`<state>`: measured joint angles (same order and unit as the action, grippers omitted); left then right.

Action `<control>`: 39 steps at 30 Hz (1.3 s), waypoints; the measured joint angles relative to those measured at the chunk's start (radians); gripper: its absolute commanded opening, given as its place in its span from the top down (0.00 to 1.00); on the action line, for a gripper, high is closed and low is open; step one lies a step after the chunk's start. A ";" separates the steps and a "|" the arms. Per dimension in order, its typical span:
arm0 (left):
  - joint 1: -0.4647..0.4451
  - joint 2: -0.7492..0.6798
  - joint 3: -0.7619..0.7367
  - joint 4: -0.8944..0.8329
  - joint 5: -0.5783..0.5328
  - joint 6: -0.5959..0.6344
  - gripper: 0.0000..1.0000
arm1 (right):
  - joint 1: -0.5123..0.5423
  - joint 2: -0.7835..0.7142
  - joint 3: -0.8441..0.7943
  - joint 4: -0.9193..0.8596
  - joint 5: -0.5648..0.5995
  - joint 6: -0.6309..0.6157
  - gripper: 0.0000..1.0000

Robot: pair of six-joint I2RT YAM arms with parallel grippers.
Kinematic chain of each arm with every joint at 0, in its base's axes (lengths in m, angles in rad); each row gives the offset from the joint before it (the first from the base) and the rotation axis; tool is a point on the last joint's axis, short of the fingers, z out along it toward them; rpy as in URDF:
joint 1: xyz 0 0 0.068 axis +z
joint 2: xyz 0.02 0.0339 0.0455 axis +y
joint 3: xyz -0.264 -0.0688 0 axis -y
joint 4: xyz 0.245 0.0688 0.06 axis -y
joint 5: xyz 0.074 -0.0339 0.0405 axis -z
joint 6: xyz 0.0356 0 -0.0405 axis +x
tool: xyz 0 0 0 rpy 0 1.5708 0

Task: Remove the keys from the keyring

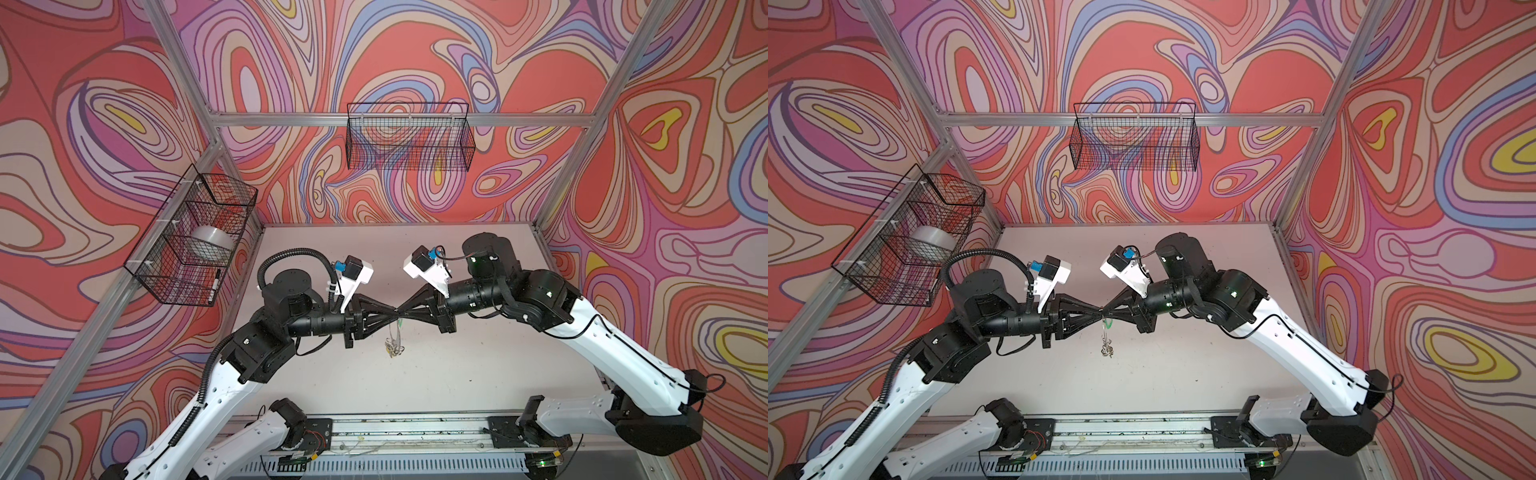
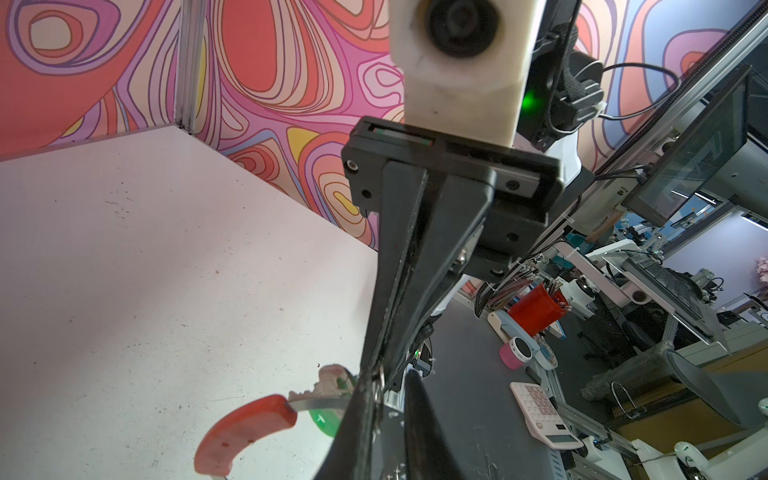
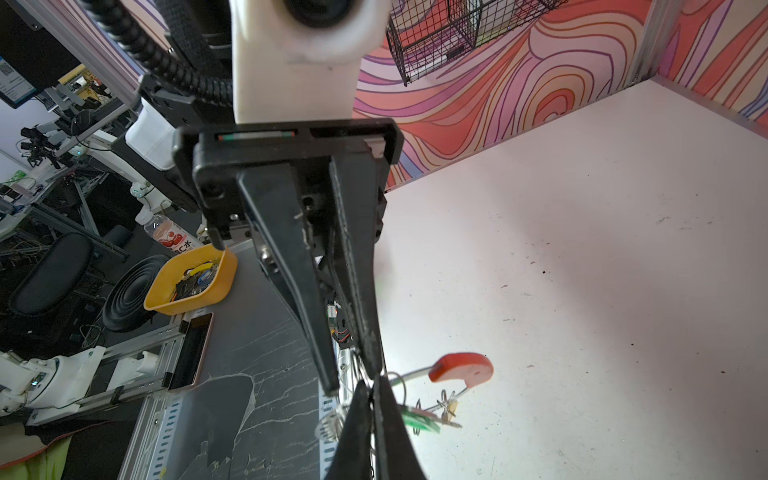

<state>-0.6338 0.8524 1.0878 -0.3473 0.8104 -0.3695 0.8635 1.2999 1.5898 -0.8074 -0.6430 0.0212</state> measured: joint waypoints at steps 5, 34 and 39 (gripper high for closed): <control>0.000 0.002 0.000 0.000 -0.008 0.001 1.00 | -0.002 0.000 0.000 0.009 -0.004 0.013 1.00; -0.001 -0.119 -0.192 0.487 -0.013 -0.102 1.00 | -0.009 -0.232 -0.433 0.631 0.041 0.209 0.42; -0.001 -0.118 -0.192 0.525 0.042 -0.129 1.00 | -0.009 -0.240 -0.444 0.650 0.030 0.217 0.41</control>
<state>-0.6350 0.7345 0.8959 0.1780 0.8528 -0.4984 0.8543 1.0603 1.1458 -0.1574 -0.6128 0.2382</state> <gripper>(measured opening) 0.048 0.585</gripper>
